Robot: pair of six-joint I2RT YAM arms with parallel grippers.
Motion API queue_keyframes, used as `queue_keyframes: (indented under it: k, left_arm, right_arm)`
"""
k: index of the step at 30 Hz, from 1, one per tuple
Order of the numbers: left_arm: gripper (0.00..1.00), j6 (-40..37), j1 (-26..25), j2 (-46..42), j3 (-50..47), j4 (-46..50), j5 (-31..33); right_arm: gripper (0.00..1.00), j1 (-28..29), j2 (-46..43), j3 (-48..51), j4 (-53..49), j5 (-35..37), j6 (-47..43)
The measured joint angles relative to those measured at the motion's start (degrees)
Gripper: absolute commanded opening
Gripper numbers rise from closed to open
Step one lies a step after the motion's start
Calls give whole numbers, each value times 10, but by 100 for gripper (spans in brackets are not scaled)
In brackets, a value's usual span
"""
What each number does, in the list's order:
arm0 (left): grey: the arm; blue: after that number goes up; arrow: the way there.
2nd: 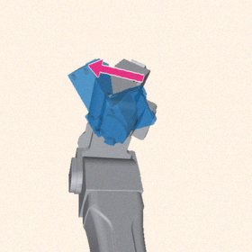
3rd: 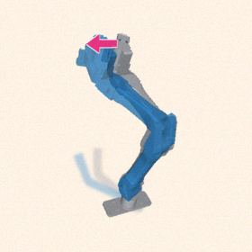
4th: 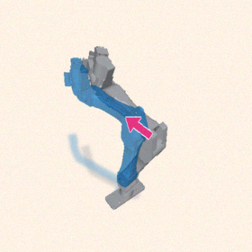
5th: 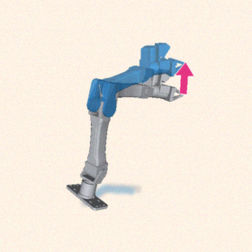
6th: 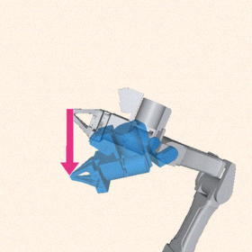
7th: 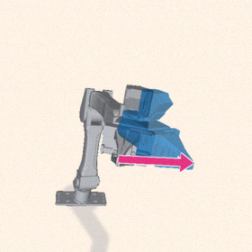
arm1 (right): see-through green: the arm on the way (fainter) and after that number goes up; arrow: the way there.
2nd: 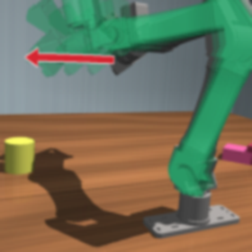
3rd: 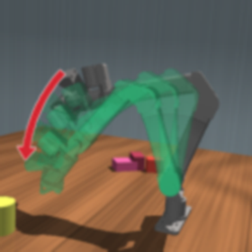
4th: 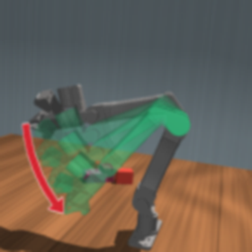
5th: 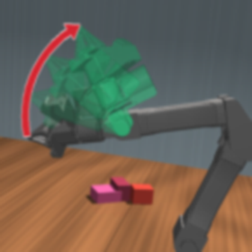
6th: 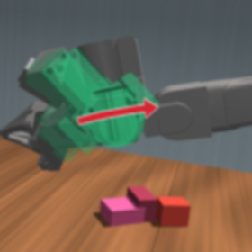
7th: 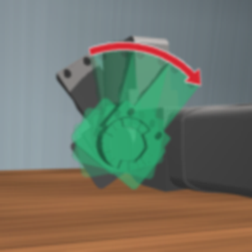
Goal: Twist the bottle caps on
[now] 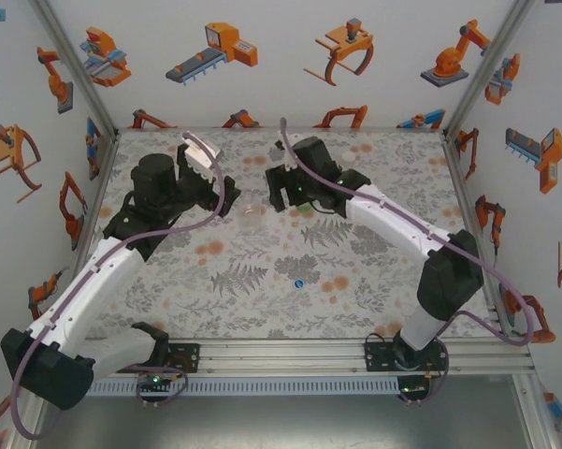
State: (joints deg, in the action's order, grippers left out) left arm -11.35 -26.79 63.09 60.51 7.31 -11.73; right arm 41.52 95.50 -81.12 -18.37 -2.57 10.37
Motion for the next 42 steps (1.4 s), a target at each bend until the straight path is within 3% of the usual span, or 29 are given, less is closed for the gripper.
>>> queue_keyframes:
  k: [4, 13, 16, 23, 33, 42]
  left_arm:
    - [83, 9, 18, -4, -3, -9, -2]
    - [80, 15, 25, -12, -6, -18, -15]
    - [80, 16, 28, -12, -6, -18, -22]
    - [79, 31, 47, -12, -6, -26, -43]
    - [79, 61, 63, -12, -10, -46, -73]
    - [78, 78, 71, -8, -10, -53, -90]
  right_arm:
    - [74, 28, -1, 51, 78, -14, -37]
    - [78, 29, 26, 126, 276, -67, -62]
    - [84, 29, 49, 134, 336, -74, -59]
    - [84, 29, 113, 138, 437, -80, -57]
    - [77, 33, 197, 157, 547, -86, -54]
    - [71, 44, 212, 170, 597, -83, -66]
